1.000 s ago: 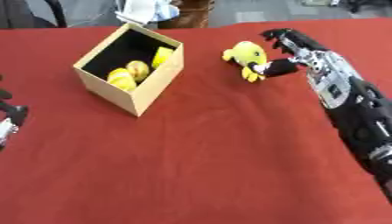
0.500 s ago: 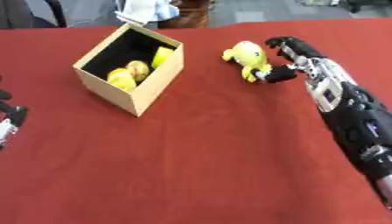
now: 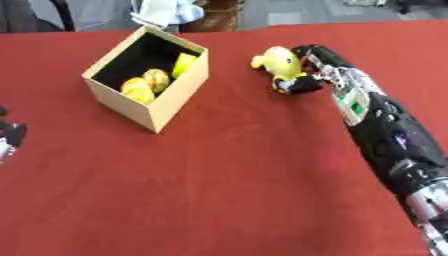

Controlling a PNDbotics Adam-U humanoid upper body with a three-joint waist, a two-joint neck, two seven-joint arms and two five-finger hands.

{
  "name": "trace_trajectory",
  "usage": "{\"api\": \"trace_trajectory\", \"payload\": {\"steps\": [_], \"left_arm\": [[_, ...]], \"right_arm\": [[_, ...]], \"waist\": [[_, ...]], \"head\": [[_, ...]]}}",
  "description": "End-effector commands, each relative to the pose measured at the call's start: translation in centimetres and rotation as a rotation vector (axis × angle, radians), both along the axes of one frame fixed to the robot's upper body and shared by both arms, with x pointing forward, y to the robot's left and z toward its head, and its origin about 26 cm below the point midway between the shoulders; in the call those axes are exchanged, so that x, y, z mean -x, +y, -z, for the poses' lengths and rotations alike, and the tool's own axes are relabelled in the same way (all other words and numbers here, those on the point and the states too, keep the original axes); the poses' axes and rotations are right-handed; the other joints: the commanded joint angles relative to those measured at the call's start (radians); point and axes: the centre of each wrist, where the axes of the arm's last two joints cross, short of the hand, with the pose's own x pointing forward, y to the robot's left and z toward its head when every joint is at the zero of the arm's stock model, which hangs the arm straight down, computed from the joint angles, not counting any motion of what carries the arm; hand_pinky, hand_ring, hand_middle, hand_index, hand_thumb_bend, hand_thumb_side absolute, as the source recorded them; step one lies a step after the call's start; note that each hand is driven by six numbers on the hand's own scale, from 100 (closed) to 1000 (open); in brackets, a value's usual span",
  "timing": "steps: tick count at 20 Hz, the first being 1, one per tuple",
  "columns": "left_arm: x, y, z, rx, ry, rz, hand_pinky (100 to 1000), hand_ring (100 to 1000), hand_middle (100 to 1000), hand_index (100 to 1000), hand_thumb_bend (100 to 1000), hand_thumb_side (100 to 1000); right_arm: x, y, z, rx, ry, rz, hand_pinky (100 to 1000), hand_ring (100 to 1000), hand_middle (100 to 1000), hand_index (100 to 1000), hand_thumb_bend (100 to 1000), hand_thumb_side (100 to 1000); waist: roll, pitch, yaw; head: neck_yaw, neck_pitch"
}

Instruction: Pick up objects on the table and place them in the box.

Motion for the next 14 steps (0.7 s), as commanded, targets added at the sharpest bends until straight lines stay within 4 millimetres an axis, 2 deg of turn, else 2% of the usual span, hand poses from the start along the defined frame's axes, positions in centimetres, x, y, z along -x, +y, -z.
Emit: {"api": "trace_trajectory", "payload": {"steps": [1,2,3,6,9,10,14], "left_arm": [[0.1,0.1,-0.6,-0.007,-0.018,0.008,672,542,567,814,449,353],[0.1,0.1,-0.6,-0.007,-0.018,0.010,672,542,567,814,448,353],[0.1,0.0,-0.6,-0.007,-0.018,0.011,672,543,567,814,448,353],[0.1,0.0,-0.6,-0.007,-0.018,0.013,672,543,567,814,447,353],[0.1,0.0,-0.6,-0.007,-0.018,0.011,672,542,567,814,447,353],[0.1,0.1,-0.6,-0.006,-0.018,0.010,672,542,567,814,446,353],[0.1,0.2,-0.6,-0.006,-0.017,0.004,673,542,567,814,445,354]], "right_arm": [[-0.4,0.0,-1.2,-0.008,-0.057,0.022,696,749,744,868,340,411],[-0.4,0.1,-1.2,-0.013,-0.066,0.028,694,745,730,861,333,405],[-0.5,0.2,-1.2,-0.016,-0.075,0.032,680,715,670,815,296,376],[-0.5,0.4,-1.2,-0.014,-0.116,0.050,658,662,578,742,250,286],[-0.5,0.5,-1.7,-0.018,-0.179,0.079,607,588,455,614,117,131],[-0.4,0.5,-2.1,-0.024,-0.206,0.088,599,575,428,586,100,107],[-0.2,1.3,-3.6,-0.047,-0.327,0.079,570,539,346,504,100,100]], "waist": [[0.015,-0.011,0.004],[0.015,-0.011,0.005],[0.015,-0.011,0.006],[0.014,-0.011,0.008],[0.014,-0.011,0.009],[0.013,-0.011,0.009],[0.011,-0.012,0.006]], "head": [[-0.007,0.003],[-0.009,0.004],[-0.010,0.004],[-0.011,0.005],[-0.012,0.005],[-0.011,0.005],[-0.008,0.005]]}}
